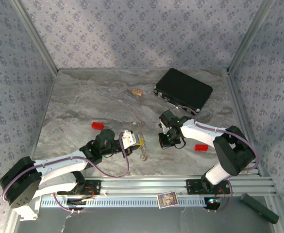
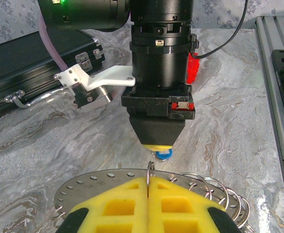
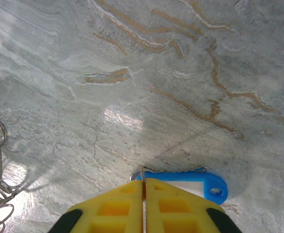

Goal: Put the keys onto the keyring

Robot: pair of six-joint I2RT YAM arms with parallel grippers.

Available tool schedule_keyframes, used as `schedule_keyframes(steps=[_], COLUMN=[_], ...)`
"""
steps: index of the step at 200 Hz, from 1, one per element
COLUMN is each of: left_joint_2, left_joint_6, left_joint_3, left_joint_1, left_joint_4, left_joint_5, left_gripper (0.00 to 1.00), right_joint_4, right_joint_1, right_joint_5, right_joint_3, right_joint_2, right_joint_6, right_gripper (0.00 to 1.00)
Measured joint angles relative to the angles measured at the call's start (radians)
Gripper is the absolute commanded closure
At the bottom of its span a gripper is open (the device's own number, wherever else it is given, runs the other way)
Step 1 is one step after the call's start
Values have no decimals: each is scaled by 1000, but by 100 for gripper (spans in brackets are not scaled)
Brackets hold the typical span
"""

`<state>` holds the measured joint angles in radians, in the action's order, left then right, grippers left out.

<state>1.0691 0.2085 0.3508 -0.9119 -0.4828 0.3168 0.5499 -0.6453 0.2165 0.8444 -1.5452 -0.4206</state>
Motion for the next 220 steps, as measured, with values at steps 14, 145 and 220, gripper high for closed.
schedule_keyframes(steps=[14,145,220], left_joint_2=[0,0,0], left_joint_6=[0,0,0], left_joint_3=[0,0,0], left_joint_1=[0,0,0], left_joint_4=[0,0,0], left_joint_5=[0,0,-4], left_gripper=[100,100,100], right_joint_4=[0,8,11], right_joint_1=[-3,-15,-14], right_joint_5=[0,-14,-19], right_joint_3=[0,19,28], right_joint_2=[0,-32,-34], right_joint_6=[0,0,16], right_gripper=[85,89,100])
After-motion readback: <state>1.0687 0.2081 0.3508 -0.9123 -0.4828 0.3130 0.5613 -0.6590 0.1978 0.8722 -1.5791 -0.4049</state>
